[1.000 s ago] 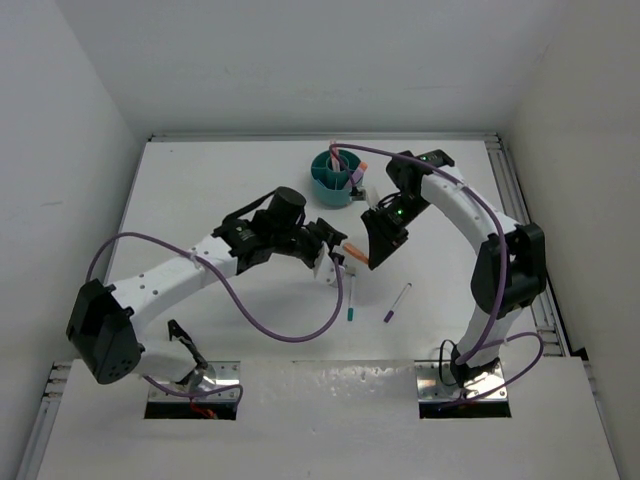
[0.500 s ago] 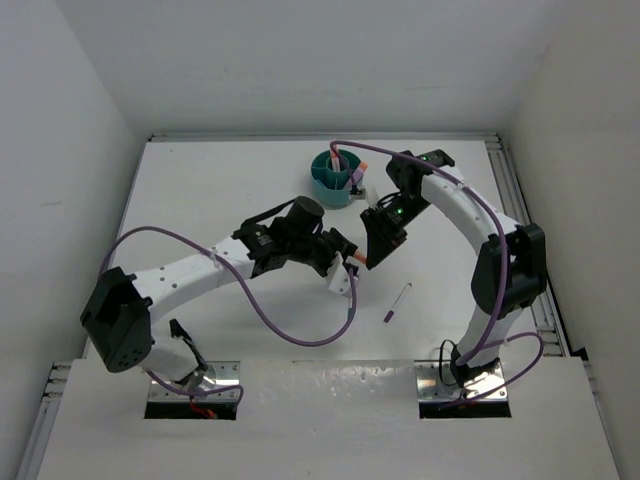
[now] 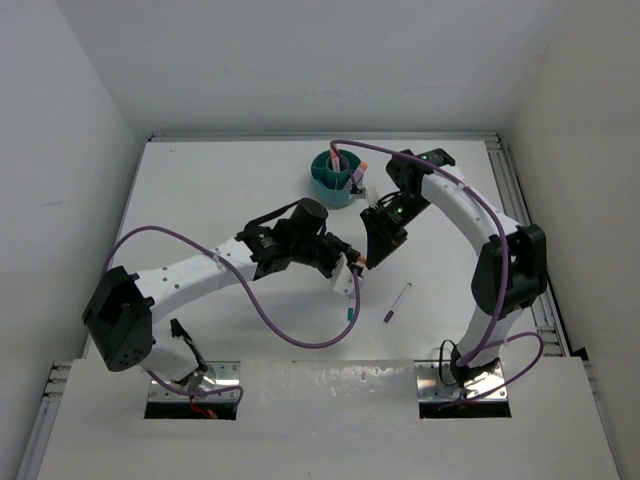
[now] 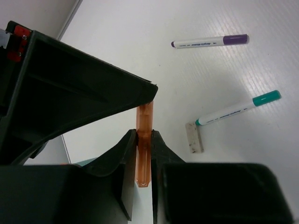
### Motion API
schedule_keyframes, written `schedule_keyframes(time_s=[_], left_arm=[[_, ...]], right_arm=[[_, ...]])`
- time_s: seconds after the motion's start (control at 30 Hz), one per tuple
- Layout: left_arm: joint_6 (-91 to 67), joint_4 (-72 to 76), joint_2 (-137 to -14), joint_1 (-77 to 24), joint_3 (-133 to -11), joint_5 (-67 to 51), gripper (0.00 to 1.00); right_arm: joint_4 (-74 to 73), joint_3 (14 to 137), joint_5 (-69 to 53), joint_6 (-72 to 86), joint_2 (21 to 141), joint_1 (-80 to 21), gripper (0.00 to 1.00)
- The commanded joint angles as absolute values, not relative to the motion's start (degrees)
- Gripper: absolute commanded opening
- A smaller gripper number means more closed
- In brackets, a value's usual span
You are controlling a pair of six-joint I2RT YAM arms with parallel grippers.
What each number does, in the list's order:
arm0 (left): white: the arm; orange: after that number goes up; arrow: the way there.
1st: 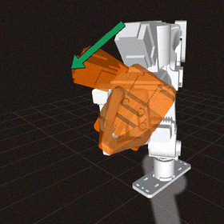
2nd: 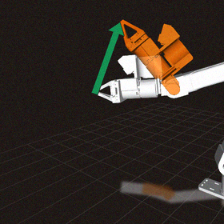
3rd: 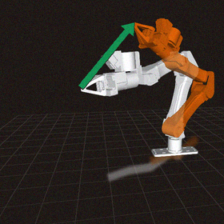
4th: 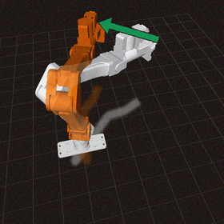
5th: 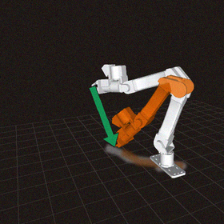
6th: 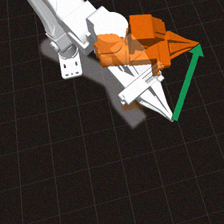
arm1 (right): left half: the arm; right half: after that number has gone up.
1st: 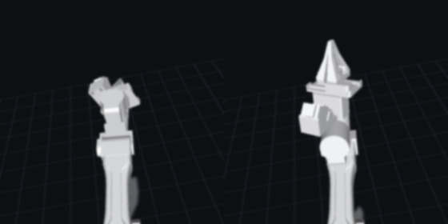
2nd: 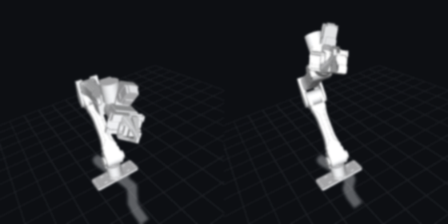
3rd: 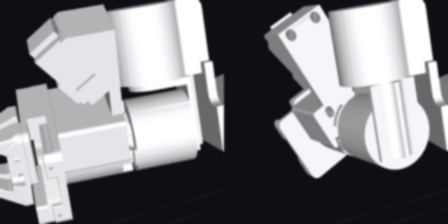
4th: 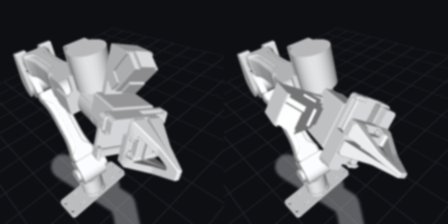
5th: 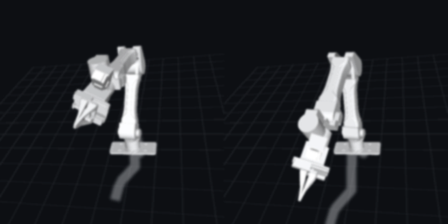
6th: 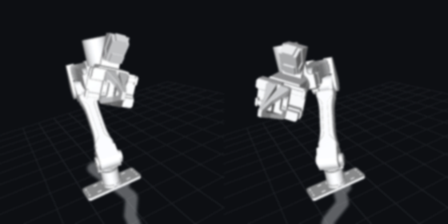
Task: Sort the stationery into containers
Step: Place the stationery in the storage box.
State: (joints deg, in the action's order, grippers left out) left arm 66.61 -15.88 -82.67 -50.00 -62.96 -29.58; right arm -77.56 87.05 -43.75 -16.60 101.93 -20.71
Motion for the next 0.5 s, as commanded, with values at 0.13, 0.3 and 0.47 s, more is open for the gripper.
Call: schedule_keyframes(time_s=[0.13, 0.3, 0.47], left_arm=[[50.7, -5.9, -83.1, -43.4, -63.5, -35.1, 0.00], [39.7, -6.2, -86.0, -34.5, -67.5, -41.7, 0.00], [14.9, 11.5, -91.0, -22.5, -68.5, -47.8, 0.00]], right_arm=[[-77.8, 94.2, -47.1, -15.7, 99.1, -18.2, 0.32], [-76.4, 101.7, -48.3, -12.0, 100.3, -8.4, 0.62], [-72.3, 103.6, -50.6, -8.8, 100.4, -0.7, 0.66]])
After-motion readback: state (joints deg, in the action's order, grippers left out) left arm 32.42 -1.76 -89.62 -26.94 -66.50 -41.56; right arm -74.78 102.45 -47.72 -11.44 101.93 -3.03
